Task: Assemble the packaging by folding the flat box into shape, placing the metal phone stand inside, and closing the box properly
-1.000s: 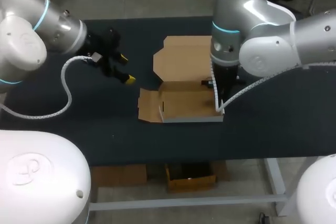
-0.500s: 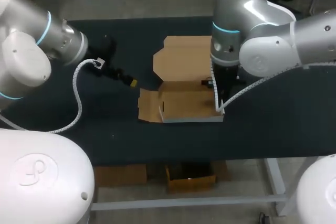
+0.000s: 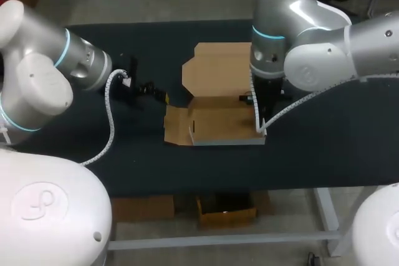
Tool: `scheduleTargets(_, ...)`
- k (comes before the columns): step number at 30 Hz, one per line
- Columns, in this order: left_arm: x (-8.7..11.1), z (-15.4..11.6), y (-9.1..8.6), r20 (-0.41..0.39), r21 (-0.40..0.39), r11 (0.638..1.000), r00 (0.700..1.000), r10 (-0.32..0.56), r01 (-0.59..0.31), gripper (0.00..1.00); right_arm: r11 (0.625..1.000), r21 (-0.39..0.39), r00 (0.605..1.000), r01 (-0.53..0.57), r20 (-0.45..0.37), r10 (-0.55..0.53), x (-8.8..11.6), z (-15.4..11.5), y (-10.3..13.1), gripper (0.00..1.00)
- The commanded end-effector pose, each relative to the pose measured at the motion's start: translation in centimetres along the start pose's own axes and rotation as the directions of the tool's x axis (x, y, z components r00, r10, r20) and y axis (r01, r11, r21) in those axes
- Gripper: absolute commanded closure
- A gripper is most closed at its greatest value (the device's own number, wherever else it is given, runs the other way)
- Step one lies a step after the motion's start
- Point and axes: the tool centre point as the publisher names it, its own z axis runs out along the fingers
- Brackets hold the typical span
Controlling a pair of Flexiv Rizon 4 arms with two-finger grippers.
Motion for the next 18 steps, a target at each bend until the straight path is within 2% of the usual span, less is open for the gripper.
scheduleTargets(1, 0.2, 0.0, -0.5, 0.014, -0.015, 1.0, 1.0, -0.014, 0.014, 0.0, 1.0, 0.003, 1.0, 0.001, 0.0, -0.001, 0.0, -0.1, 0.0, 1.0)
scheduleTargets(6, 0.2, 0.0, -0.5, 0.014, -0.015, 1.0, 1.0, -0.014, 0.014, 0.0, 1.0, 0.003, 1.0, 0.001, 0.0, -0.001, 0.0, -0.1, 0.0, 1.0)
scheduleTargets(7, 0.0, 0.2, -0.9, 0.051, -0.007, 0.995, 0.994, -0.096, 0.097, 0.0, 1.0, 0.003, 1.0, 0.001, 0.0, -0.001, 0.0, -0.1, 0.0, 1.0)
scheduleTargets(8, -0.3, 0.5, -1.3, 0.028, -0.026, 0.986, 0.986, -0.163, 0.164, 0.0, 1.0, 0.003, 1.0, 0.001, 0.0, -0.001, 0.0, -0.1, 0.0, 1.0)
scheduleTargets(9, -0.4, 0.5, -1.3, 0.014, -0.047, 0.984, 0.985, -0.169, 0.17, 0.0, 1.0, 0.003, 1.0, 0.001, 0.0, -0.001, 0.0, -0.1, 0.0, 1.0)
scheduleTargets(10, -0.6, 0.8, -1.3, 0.042, -0.044, 0.975, 0.975, -0.216, 0.218, 0.0, 1.0, 0.003, 1.0, 0.001, 0.0, -0.001, 0.0, -0.1, 0.0, 1.0)
scheduleTargets(11, -0.9, 1.0, -1.3, -0.001, -0.086, 0.97, 0.973, -0.229, 0.228, 0.0, 1.0, 0.003, 1.0, 0.001, 0.0, -0.001, 0.0, -0.1, 0.0, 1.0)
scheduleTargets(13, -1.2, 1.1, -1.0, -0.003, -0.096, 0.96, 0.965, -0.263, 0.261, 0.0, 1.0, 0.003, 1.0, 0.001, 0.0, -0.001, 0.0, -0.1, 0.0, 1.0)
scheduleTargets(18, -1.6, 1.4, -0.4, -0.057, -0.133, 0.957, 0.961, -0.269, 0.26, 0.0, 1.0, 0.003, 1.0, 0.001, 0.0, -0.001, 0.0, -0.1, 0.0, 1.0)
